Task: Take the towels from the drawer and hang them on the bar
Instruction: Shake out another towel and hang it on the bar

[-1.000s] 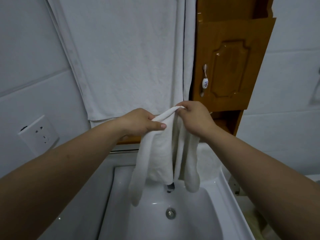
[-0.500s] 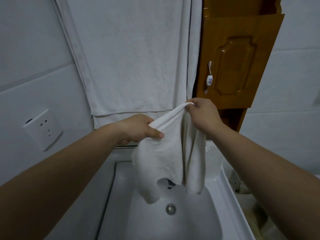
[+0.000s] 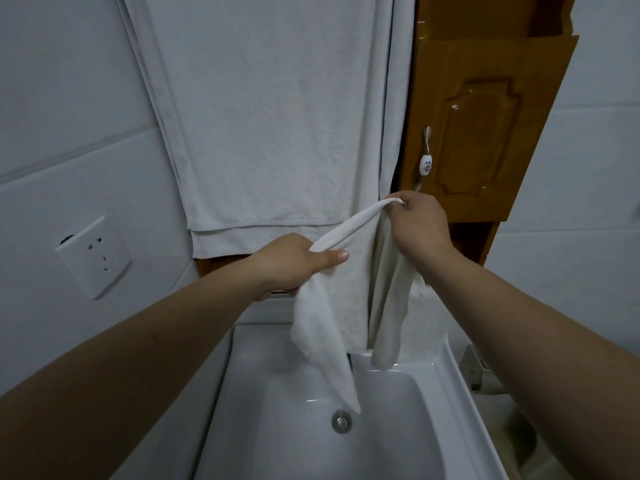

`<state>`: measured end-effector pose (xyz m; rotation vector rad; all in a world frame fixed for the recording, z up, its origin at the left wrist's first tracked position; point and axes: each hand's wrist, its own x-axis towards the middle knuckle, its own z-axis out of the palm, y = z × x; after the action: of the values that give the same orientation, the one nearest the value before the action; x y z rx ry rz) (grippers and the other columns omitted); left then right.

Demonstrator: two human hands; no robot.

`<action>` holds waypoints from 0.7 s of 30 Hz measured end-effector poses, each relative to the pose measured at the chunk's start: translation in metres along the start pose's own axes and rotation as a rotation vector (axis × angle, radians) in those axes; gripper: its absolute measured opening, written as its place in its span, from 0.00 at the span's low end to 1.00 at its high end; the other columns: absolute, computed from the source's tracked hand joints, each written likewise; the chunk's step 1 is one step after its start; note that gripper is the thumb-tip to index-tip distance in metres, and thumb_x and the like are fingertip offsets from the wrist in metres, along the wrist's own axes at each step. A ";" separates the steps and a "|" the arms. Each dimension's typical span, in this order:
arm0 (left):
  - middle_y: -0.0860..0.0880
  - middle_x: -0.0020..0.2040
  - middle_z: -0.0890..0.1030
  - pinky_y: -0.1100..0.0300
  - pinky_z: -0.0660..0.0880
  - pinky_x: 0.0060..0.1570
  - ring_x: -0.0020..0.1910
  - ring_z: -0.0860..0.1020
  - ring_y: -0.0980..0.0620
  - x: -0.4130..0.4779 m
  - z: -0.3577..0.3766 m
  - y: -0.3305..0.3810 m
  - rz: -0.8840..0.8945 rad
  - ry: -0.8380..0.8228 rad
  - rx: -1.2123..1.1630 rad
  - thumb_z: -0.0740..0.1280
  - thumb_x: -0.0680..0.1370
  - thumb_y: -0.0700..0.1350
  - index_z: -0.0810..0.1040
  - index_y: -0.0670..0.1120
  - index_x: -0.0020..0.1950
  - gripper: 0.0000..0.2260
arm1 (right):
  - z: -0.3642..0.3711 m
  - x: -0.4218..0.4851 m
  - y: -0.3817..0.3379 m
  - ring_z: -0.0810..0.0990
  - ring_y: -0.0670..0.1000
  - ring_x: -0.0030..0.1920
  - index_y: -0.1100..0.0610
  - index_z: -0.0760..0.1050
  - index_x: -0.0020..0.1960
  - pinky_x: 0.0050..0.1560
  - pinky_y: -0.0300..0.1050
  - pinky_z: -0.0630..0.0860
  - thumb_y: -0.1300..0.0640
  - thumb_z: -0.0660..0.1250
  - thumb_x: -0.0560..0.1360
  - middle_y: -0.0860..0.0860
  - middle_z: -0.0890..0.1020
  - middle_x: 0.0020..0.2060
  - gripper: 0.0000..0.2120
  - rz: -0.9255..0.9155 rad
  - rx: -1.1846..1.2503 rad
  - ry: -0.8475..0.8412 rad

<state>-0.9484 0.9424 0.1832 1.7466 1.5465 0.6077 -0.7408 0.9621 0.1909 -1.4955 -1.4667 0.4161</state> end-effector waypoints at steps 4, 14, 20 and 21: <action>0.46 0.37 0.82 0.59 0.73 0.34 0.35 0.76 0.50 -0.001 -0.005 -0.003 -0.038 -0.029 -0.152 0.68 0.71 0.69 0.83 0.44 0.44 0.27 | 0.000 0.003 0.004 0.76 0.46 0.43 0.56 0.81 0.58 0.47 0.45 0.73 0.57 0.58 0.83 0.51 0.81 0.48 0.13 0.026 -0.016 -0.012; 0.45 0.51 0.81 0.50 0.82 0.51 0.45 0.83 0.46 0.006 -0.011 -0.015 -0.158 -0.064 -0.270 0.61 0.81 0.60 0.79 0.42 0.57 0.22 | 0.011 0.002 0.009 0.77 0.52 0.49 0.57 0.80 0.60 0.49 0.46 0.73 0.59 0.56 0.83 0.53 0.81 0.51 0.15 0.054 -0.090 -0.034; 0.50 0.41 0.76 0.55 0.71 0.42 0.39 0.76 0.52 0.002 -0.019 -0.016 0.044 0.073 0.145 0.58 0.81 0.60 0.72 0.47 0.40 0.19 | 0.016 0.007 0.011 0.76 0.51 0.47 0.56 0.81 0.59 0.48 0.46 0.73 0.58 0.56 0.83 0.53 0.81 0.49 0.14 0.060 -0.074 -0.028; 0.51 0.40 0.76 0.56 0.69 0.41 0.38 0.74 0.52 0.000 -0.021 -0.015 0.074 0.074 0.166 0.58 0.82 0.60 0.71 0.47 0.39 0.19 | 0.017 0.007 0.013 0.76 0.51 0.47 0.56 0.81 0.58 0.47 0.46 0.73 0.58 0.57 0.83 0.52 0.81 0.48 0.14 0.058 -0.083 -0.029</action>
<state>-0.9737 0.9475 0.1852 1.9326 1.6282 0.6005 -0.7453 0.9772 0.1755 -1.6065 -1.4821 0.4180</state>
